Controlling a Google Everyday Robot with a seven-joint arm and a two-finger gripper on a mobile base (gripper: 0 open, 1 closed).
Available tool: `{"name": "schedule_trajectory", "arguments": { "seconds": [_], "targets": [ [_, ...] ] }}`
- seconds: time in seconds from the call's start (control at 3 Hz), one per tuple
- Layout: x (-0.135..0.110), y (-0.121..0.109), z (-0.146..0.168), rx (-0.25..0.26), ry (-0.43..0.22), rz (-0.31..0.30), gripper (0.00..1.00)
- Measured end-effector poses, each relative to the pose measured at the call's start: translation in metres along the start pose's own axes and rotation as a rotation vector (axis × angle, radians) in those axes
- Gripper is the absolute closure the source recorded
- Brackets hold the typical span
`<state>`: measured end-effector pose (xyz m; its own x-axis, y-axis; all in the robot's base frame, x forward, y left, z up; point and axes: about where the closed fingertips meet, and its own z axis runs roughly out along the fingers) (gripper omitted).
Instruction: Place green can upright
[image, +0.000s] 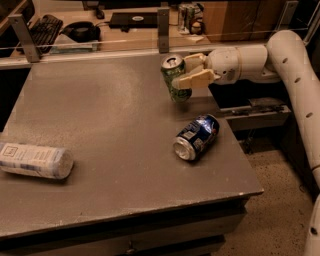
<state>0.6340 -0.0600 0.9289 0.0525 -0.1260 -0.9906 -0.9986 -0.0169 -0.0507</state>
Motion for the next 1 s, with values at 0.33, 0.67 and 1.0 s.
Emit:
{"name": "schedule_trajectory", "arguments": {
  "seconds": [0.33,0.67,1.0],
  "targets": [
    [0.008,0.001,0.0,-0.017,-0.067,0.027,1.0],
    [0.018,0.002,0.0,-0.048,-0.122,0.047,0.82],
    [0.028,0.001,-0.002,-0.058,-0.164,0.078,0.59]
  ]
}}
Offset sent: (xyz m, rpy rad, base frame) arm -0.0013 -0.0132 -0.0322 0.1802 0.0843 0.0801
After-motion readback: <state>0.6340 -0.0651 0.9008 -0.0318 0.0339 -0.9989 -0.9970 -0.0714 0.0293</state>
